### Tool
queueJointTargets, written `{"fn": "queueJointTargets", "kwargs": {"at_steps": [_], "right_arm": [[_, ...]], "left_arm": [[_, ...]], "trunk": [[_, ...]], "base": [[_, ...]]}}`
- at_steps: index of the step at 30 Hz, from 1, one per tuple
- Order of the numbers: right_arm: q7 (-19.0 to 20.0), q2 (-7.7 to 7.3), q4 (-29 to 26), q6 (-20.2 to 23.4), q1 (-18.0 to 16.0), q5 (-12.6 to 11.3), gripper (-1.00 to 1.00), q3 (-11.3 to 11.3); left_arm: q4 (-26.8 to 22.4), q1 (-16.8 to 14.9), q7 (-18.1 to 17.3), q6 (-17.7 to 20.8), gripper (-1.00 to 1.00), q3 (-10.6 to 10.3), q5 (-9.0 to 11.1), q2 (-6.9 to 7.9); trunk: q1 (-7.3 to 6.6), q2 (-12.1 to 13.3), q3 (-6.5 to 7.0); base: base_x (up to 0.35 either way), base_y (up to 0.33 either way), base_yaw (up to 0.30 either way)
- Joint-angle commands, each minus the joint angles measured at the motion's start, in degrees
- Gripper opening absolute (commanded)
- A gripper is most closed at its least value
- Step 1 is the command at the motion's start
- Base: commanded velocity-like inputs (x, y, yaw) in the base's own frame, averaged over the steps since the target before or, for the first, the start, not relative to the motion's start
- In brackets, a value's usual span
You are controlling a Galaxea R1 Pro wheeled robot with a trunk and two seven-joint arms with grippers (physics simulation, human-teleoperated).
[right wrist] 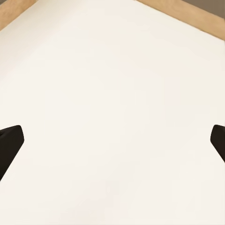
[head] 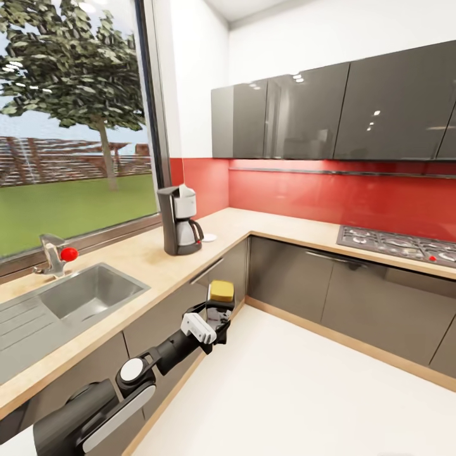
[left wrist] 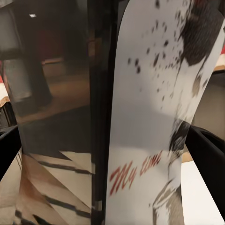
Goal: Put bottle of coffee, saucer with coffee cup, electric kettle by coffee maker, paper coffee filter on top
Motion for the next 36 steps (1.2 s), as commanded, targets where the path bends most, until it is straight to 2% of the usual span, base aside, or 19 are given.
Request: {"fn": "queueJointTargets", "kwargs": {"at_steps": [1,34,36], "right_arm": [[0.45,0.02,0.20,-0.13,-0.05,-0.29,1.00,-0.18],[0.45,0.11,1.11,-0.30,-0.01,-0.29,1.00,-0.18],[0.45,0.11,1.11,-0.30,-0.03,-0.30,1.00,-0.18]], "left_arm": [[0.09,-0.09,-0.14,-0.21,-1.00,-0.14,0.61,0.03],[0.27,-0.09,-0.14,-0.21,-1.00,-0.05,0.61,0.00],[0.27,-0.09,-0.14,-0.21,-1.00,-0.05,0.61,-0.01]], "trunk": [[0.23,-0.48,-0.27],[7.48,-13.72,-6.19],[7.48,-13.72,-6.19]], "base": [[0.000,0.000,0.000],[0.000,0.000,0.000],[0.000,0.000,0.000]]}}
